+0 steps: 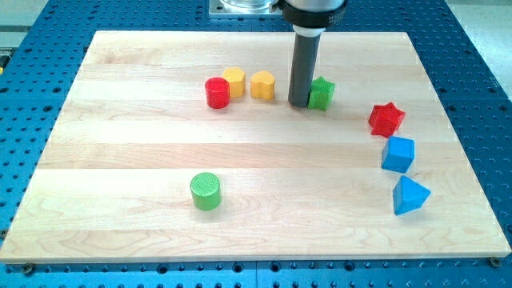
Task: Push the green star above the red star
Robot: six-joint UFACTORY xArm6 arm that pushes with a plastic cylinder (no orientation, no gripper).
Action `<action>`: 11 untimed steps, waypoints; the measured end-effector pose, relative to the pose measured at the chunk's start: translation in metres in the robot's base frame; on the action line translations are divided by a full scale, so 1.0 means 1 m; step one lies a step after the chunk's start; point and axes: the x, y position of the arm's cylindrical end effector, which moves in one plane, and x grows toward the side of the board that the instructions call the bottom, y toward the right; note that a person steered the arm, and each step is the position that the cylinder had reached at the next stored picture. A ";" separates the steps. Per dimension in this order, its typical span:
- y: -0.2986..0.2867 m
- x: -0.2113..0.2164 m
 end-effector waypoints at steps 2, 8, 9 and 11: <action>0.026 -0.008; 0.068 0.040; 0.069 0.040; 0.098 0.007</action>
